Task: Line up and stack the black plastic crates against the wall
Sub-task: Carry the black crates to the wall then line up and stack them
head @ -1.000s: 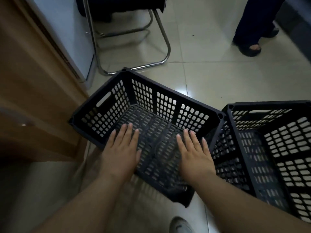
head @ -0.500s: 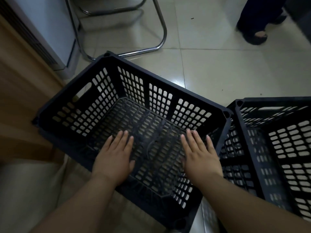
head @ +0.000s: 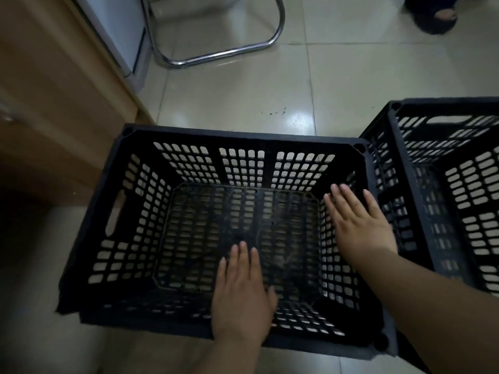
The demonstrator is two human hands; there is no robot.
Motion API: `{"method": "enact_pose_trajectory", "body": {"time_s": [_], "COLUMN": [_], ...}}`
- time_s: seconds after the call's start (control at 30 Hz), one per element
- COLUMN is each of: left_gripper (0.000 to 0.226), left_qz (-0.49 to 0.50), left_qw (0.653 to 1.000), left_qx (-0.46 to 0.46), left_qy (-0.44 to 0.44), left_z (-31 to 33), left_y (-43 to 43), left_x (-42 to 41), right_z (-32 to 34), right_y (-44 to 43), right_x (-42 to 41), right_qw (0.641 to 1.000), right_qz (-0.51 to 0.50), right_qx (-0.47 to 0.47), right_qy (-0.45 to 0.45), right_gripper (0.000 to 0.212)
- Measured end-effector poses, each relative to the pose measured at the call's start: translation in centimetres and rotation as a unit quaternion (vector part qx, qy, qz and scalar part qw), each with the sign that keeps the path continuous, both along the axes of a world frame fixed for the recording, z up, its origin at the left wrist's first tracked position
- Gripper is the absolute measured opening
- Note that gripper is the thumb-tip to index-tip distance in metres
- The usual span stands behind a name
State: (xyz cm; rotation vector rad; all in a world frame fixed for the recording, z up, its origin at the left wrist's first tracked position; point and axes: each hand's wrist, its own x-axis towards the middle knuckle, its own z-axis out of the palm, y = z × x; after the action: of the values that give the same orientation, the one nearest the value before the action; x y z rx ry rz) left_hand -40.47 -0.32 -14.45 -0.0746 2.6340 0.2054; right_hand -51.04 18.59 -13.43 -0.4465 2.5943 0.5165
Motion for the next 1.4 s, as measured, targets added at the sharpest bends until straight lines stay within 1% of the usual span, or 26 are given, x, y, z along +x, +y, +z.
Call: {"method": "enact_pose_trajectory", "body": {"time_s": [0.1,0.17,0.2,0.23,0.27,0.3,0.33,0.4,0.43,0.47,0.53,0.6,0.67,0.73,0.8,0.83,0.93,1.03,1.13,1.17,1.2,1.23,1.27,1.3,1.37,1.4], "left_gripper": [0.072,0.072,0.073,0.070,0.065,0.064,0.068,0.078,0.078,0.073,0.067,0.068,0.069,0.071,0.073,0.074,0.079,0.086,0.101,0.104,0.107,0.107,0.104,0.100,0.092,0.090], "left_qz": [-0.003,-0.007,-0.003,-0.017,-0.032,-0.035,-0.031,0.014,0.029,0.044,0.066,0.062,0.041,0.014,-0.004,-0.004,0.006,-0.005,-0.033,-0.045,-0.044,-0.036,-0.047,-0.064,-0.064,-0.059], "left_qw": [0.999,0.999,0.996,0.994,0.997,0.999,0.999,0.996,0.990,0.983,0.974,0.966,0.966,0.964,0.960,0.959,0.968,0.974,0.975,0.974,0.975,0.977,0.981,0.980,0.971,0.975], "left_qx": [0.023,0.048,0.081,0.082,0.048,0.006,-0.024,-0.077,-0.128,-0.159,-0.198,-0.236,-0.236,-0.242,-0.239,-0.239,-0.216,-0.209,-0.207,-0.208,-0.211,-0.208,-0.184,-0.183,-0.210,-0.198], "left_qy": [-0.047,0.001,-0.048,-0.066,-0.043,0.001,0.030,0.047,0.056,0.074,0.087,0.090,0.099,0.113,0.142,0.149,0.126,0.089,0.073,0.079,0.060,0.028,0.023,0.041,0.097,0.085], "left_z": [0.2,0.0,0.4,0.4,0.2,-0.5,-0.9,-0.8,-0.2,0.0,0.1,0.1,0.0,-0.3,-0.5,-0.6,-0.6,-0.2,0.8,0.8,1.3,1.8,2.1,2.2,3.1,4.2], "left_y": [2.2,2.5,2.1,1.2,0.1,-1.6,-3.3,-6.9,-8.7,-10.4,-13.3,-15.3,-16.4,-17.1,-17.8,-18.1,-18.6,-18.7,-18.8,-19.1,-19.3,-19.5,-19.9,-20.4,-20.9,-20.7], "left_x": [3.3,5.3,6.2,6.9,7.1,7.2,7.2,6.4,6.0,5.7,5.5,5.8,6.0,6.0,5.7,5.6,5.4,5.7,6.8,7.5,8.1,8.8,9.8,11.1,13.5,14.4], "right_z": [-0.4,-1.1,-1.5,-1.8,-2.0,-2.3,-2.4,-2.5,-2.4,-2.7,-2.9,-3.1,-3.1,-2.6,-2.1,-1.8,-1.0,-0.1,1.2,1.7,2.1,2.7,3.3,3.9,5.0,5.7], "right_y": [1.4,2.7,3.4,3.9,4.4,4.9,5.4,5.7,5.8,6.0,6.2,6.3,6.1,5.7,5.1,4.9,4.3,3.8,2.9,2.6,2.4,2.1,1.8,1.4,0.6,0.1], "right_x": [2.4,3.5,3.9,4.0,3.9,3.7,3.5,3.1,3.0,3.0,3.1,3.1,3.1,3.1,3.2,3.3,3.3,3.1,3.7,3.9,4.1,4.3,4.6,4.8,5.3,5.7], "right_qw": [1.000,0.999,0.998,0.996,0.993,0.991,0.988,0.985,0.983,0.979,0.977,0.979,0.983,0.989,0.991,0.991,0.993,0.996,0.996,0.997,0.997,0.998,0.997,0.997,0.995,0.994], "right_qz": [0.013,0.031,0.042,0.063,0.065,0.059,0.053,0.046,0.047,0.054,0.063,0.055,0.042,0.021,0.012,0.002,-0.005,-0.024,-0.012,-0.008,-0.003,0.003,0.007,0.011,0.023,0.033], "right_qx": [0.026,0.036,0.013,-0.023,-0.040,-0.067,-0.087,-0.100,-0.114,-0.130,-0.130,-0.120,-0.108,-0.074,-0.011,-0.012,0.008,0.043,0.079,0.078,0.072,0.069,0.073,0.078,0.095,0.103], "right_qy": [0.007,0.019,0.035,0.065,0.088,0.104,0.119,0.136,0.138,0.146,0.157,0.153,0.146,0.124,0.132,0.133,0.115,0.068,0.023,0.014,0.009,0.004,-0.005,-0.014,-0.029,-0.035], "right_gripper": [0.060,0.065,0.067,0.067,0.066,0.063,0.062,0.068,0.068,0.065,0.064,0.070,0.077,0.078,0.074,0.072,0.071,0.071,0.073,0.072,0.070,0.069,0.068,0.067,0.067,0.068]}}
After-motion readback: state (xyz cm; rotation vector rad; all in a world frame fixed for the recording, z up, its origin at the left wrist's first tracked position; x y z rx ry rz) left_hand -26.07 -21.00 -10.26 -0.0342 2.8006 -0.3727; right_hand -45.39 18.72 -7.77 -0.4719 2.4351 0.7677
